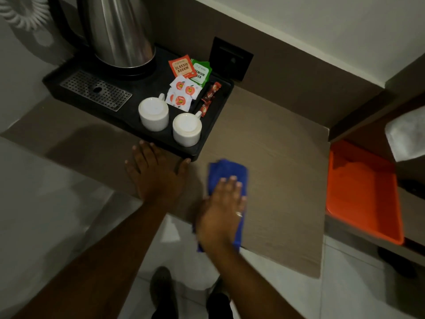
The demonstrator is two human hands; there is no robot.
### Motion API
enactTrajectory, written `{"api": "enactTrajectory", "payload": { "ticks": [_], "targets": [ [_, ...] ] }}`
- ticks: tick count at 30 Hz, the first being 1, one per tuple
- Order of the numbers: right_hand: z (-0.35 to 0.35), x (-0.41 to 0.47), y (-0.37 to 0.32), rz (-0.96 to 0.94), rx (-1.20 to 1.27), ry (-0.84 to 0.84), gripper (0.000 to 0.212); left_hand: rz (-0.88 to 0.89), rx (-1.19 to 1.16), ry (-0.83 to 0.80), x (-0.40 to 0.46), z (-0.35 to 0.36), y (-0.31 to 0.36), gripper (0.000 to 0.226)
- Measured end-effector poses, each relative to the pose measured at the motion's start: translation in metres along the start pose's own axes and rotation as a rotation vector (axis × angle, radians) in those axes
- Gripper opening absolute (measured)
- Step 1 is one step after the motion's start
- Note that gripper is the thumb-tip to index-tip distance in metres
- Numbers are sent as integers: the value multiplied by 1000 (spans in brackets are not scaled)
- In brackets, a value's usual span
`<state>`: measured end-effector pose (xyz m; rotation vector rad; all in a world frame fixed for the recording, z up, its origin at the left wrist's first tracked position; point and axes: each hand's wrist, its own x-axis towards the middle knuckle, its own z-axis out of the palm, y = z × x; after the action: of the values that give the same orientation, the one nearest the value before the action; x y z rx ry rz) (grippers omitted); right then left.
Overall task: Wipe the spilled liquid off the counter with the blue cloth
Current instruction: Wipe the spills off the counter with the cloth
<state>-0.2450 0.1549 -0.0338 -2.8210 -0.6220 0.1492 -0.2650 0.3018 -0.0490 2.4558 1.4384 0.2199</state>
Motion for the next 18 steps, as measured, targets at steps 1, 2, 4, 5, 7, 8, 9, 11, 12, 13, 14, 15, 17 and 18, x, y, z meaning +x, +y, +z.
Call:
{"api": "enactTrajectory", "payload": {
  "ticks": [1, 2, 4, 5, 7, 8, 9, 11, 12, 13, 14, 15, 17, 18],
  "targets": [
    [4, -10, -9, -117, 9, -40, 65, -2, -9, 1, 0, -1, -1, 100],
    [5, -16, -11, -231, -2, -91, 65, -9, -15, 1, 0, -1, -3, 99],
    [-7, -20, 12, -409, -39, -164, 63, 3, -12, 3, 1, -2, -3, 99],
    [-15, -19, 31, -470, -66, -182, 63, 6, -11, 2, 1, -2, -3, 98],
    [-31, -19, 81, -450, -65, -190, 63, 6, -4, 3, 2, -3, -4, 98],
    [-39, -18, 109, -371, -41, -173, 63, 7, 4, 2, 2, -2, -5, 97],
    [-48, -17, 138, -268, -25, -151, 62, 7, 12, 0, 2, -3, -5, 97],
    [-62, -15, 179, -79, -30, -93, 61, 9, 23, -8, 3, -3, -5, 98],
    [-65, -10, 190, -6, -40, -72, 60, 10, 25, -9, 2, -4, -4, 98],
    [-64, -1, 192, 59, -50, -51, 59, 6, 27, -8, 2, -4, -3, 98],
    [-61, 10, 187, 130, -60, -27, 58, 3, 27, -9, 2, -3, -3, 97],
    [-58, 23, 176, 210, -69, -3, 58, 1, 29, -10, 2, -3, -3, 97],
    [-52, 49, 144, 364, -43, 23, 60, 0, 40, -9, 2, -2, -2, 97],
    [-49, 58, 127, 379, -23, 15, 61, -1, 46, -11, 2, -3, -2, 98]
  ]
}}
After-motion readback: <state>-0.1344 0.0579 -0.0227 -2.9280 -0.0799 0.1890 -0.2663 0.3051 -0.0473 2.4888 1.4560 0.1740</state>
